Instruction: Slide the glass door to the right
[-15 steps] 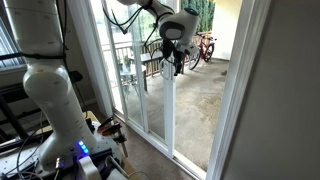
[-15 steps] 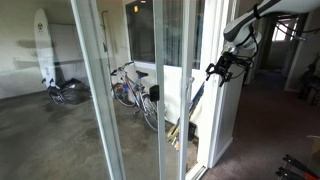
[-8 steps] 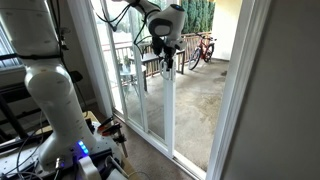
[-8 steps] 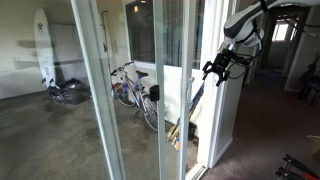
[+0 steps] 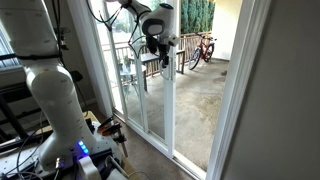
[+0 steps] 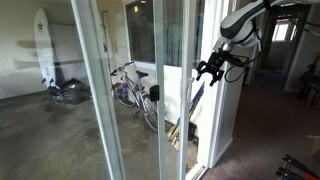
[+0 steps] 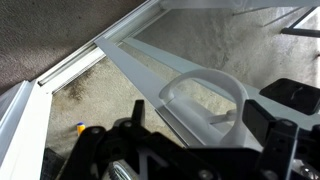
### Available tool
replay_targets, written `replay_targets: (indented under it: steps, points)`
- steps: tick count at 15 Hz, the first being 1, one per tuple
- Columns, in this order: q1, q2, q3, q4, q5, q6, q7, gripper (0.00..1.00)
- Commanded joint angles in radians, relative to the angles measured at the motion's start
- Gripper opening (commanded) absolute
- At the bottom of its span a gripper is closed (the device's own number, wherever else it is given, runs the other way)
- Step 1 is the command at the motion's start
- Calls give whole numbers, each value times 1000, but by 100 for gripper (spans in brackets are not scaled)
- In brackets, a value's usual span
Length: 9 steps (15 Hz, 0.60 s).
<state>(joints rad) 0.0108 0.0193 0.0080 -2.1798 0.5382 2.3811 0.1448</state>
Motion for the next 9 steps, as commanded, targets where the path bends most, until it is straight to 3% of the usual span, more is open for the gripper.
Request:
replay_targets:
  steps: [1,9]
  points:
    - [12,-18,14,-10,-29,30,24,100]
    - [17,-2,17,41,-76,12,43,100]
